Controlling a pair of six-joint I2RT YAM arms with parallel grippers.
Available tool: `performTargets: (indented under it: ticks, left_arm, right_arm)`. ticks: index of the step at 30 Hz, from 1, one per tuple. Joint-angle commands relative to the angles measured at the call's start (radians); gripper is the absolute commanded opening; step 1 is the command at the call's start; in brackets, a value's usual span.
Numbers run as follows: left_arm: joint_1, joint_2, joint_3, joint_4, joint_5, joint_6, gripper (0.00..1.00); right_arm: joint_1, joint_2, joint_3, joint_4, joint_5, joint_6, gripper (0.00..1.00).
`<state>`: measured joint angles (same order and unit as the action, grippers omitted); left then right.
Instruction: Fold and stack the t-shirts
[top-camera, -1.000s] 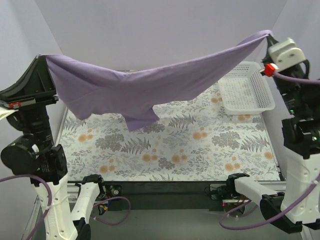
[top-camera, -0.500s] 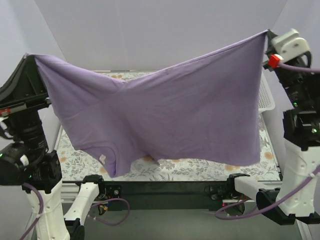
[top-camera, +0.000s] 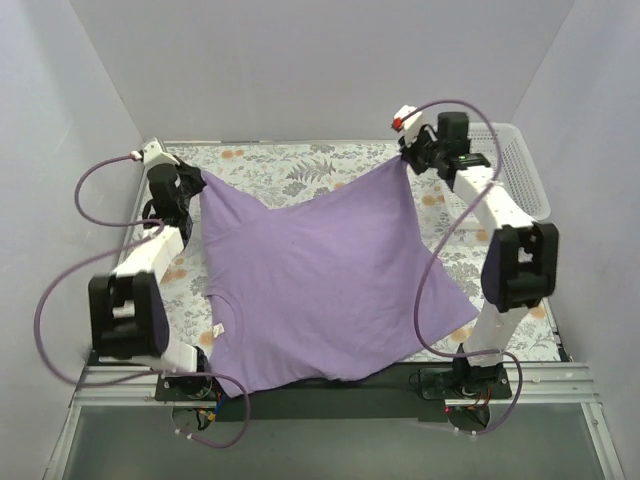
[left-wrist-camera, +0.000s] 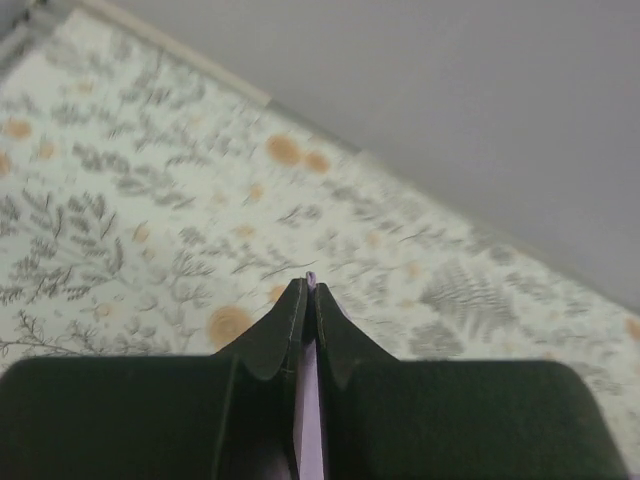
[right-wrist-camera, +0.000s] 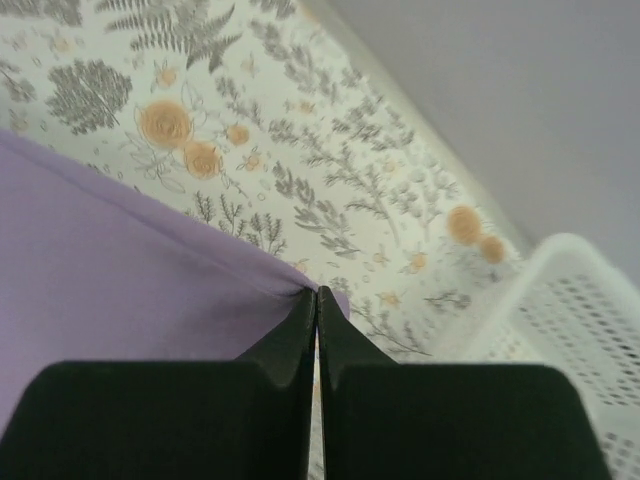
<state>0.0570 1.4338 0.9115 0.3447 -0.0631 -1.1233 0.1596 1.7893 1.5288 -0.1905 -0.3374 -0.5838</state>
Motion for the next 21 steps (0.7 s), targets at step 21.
performTargets:
  ticks: [21]
  left_arm:
    - [0.155,0.662,0.504,-0.043,0.226,-0.125,0.00]
  right_arm:
    - [0.124,0.588,0.452,0.293,0.515,-0.079,0.01]
